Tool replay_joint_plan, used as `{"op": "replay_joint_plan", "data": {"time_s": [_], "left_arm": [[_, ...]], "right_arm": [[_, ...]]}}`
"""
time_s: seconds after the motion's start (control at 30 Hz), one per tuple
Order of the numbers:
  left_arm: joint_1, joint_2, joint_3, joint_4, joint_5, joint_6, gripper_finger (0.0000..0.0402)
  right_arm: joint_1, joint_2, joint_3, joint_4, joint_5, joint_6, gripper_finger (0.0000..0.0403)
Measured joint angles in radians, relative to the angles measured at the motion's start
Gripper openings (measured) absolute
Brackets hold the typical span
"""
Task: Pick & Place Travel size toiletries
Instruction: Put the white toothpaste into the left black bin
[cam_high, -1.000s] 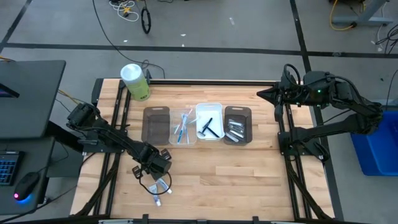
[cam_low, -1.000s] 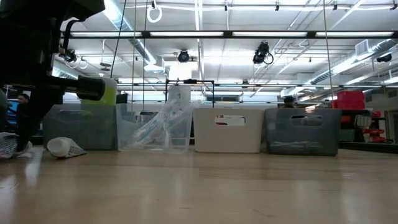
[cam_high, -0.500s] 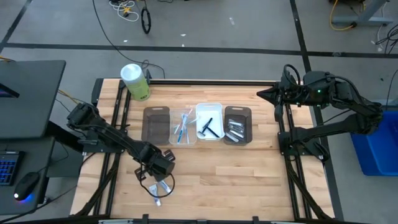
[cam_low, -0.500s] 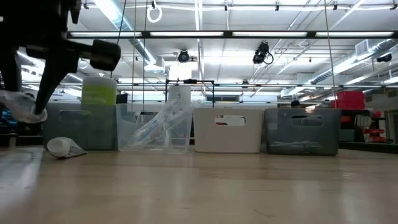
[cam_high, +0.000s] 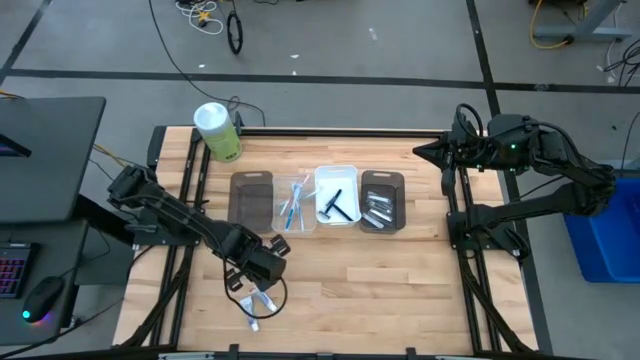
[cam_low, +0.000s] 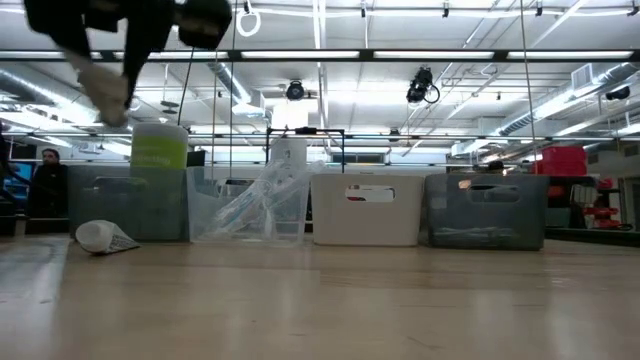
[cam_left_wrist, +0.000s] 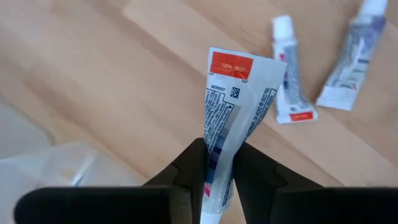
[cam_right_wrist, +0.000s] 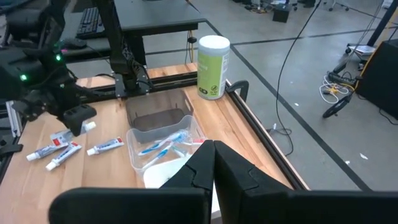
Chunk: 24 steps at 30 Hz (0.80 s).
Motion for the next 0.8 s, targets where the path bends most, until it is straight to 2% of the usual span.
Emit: {"op": "replay_joint_plan", "data": {"time_s": [0.17,0.4,0.53,0.8], "left_arm": [[0.048,-0.001,0.053,-0.035,-0.003,-0.049,0.0081],[0.111,-0.013,0.070,-0.128,-0.032,-0.027,0.0076],[0.169,-0.056,0.070,-0.210,-0.053,-0.030,0.0078],[0.319,-0.192,0.069,-0.250,-0.089,-0.086,0.0077]], "right_arm": [[0.000,0.000,0.000,0.000,0.000,-0.004,0.0014],[0.000,0.000,0.000,0.000,0.000,-0.007,0.0014],[0.000,0.000,0.000,0.000,-0.001,-0.008,0.0014],[0.000,0.000,0.000,0.001,-0.001,-0.018,0.0014]]}}
